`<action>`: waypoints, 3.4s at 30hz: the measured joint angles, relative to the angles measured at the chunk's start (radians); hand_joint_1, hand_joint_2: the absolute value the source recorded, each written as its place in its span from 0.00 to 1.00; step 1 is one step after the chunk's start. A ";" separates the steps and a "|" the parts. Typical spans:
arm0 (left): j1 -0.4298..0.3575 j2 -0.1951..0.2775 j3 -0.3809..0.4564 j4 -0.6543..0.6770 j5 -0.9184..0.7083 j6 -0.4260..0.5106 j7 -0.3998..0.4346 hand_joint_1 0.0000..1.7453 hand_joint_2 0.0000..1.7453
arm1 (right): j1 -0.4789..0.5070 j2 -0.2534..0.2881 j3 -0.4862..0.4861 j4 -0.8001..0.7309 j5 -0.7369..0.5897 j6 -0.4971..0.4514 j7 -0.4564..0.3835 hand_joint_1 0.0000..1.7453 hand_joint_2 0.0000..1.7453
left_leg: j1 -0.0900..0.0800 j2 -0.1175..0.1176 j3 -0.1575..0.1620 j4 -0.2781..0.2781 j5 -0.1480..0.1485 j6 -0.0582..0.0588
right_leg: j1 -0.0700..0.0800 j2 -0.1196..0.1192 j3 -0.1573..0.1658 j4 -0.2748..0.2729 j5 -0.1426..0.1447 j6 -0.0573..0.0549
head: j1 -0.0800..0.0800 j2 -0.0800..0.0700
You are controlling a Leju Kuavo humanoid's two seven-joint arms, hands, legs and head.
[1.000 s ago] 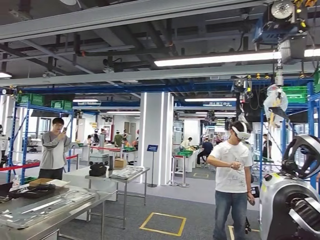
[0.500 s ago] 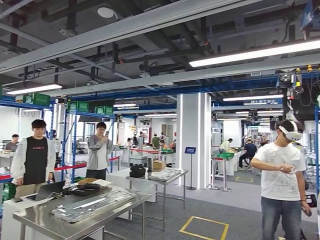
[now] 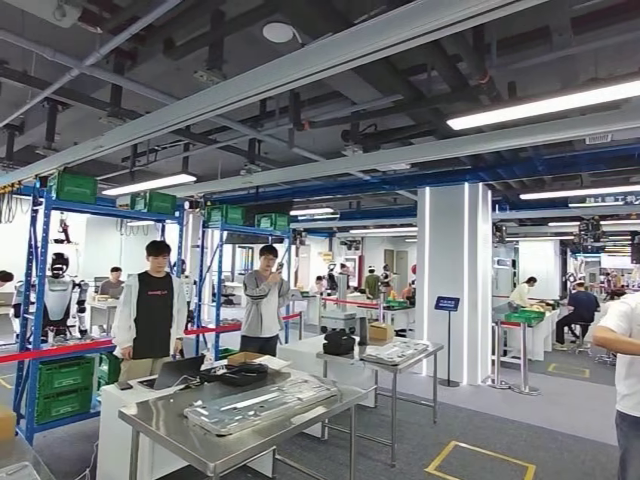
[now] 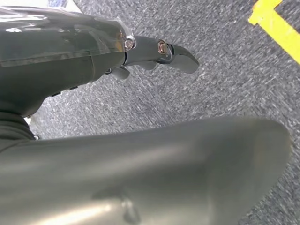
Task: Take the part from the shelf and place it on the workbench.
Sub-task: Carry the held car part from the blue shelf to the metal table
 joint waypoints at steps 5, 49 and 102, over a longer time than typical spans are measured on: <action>-0.003 0.000 0.004 0.000 0.001 0.003 0.001 0.00 1.00 | 0.011 0.007 -0.015 -0.006 -0.001 -0.002 0.004 1.00 1.00 | -0.008 0.000 0.000 0.000 -0.002 0.013 | -0.005 0.002 0.002 -0.008 0.006 0.001 | 0.000 0.000; -0.010 -0.001 0.005 0.000 -0.010 -0.006 -0.012 0.00 1.00 | 0.007 0.017 -0.029 -0.023 0.048 -0.032 0.012 1.00 1.00 | -0.013 -0.004 -0.001 -0.005 0.008 0.051 | -0.021 0.060 -0.097 0.221 -0.124 0.049 | 0.000 0.000; -0.019 -0.018 0.005 0.000 -0.018 -0.006 -0.009 0.00 1.00 | -0.023 0.010 -0.046 -0.024 0.056 -0.011 0.000 1.00 1.00 | 0.004 0.020 -0.056 0.108 -0.028 -0.024 | -0.007 -0.009 -0.005 -0.011 0.013 0.004 | 0.000 0.000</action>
